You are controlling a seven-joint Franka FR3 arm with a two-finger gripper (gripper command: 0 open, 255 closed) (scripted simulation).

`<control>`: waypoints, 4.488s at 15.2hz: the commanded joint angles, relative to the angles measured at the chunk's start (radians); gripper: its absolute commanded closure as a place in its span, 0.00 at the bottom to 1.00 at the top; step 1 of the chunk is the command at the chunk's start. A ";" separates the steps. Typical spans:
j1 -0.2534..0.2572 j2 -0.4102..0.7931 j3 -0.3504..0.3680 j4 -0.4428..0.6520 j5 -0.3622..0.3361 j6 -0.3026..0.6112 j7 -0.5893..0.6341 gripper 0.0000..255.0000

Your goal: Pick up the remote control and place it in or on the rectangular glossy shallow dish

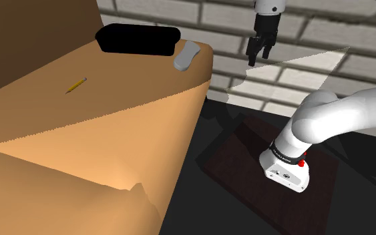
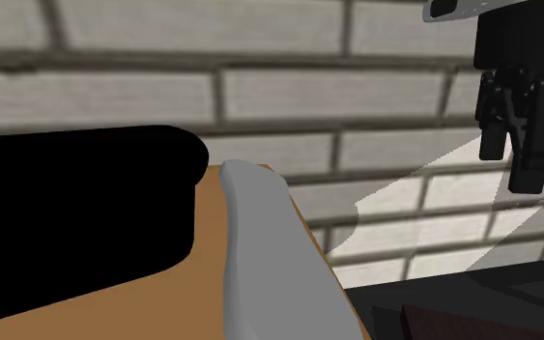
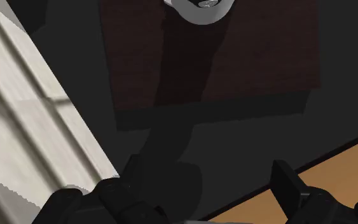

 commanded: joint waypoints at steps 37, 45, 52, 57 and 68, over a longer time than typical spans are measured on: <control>-0.171 0.307 0.394 0.108 0.373 0.712 0.988 0.00; -0.171 0.307 0.394 0.108 0.373 0.712 0.988 1.00; -0.176 0.307 0.388 0.161 0.364 0.660 0.996 1.00; -0.181 0.312 0.382 0.232 0.353 0.595 1.006 1.00; -0.192 0.343 0.371 0.405 0.330 0.453 1.030 1.00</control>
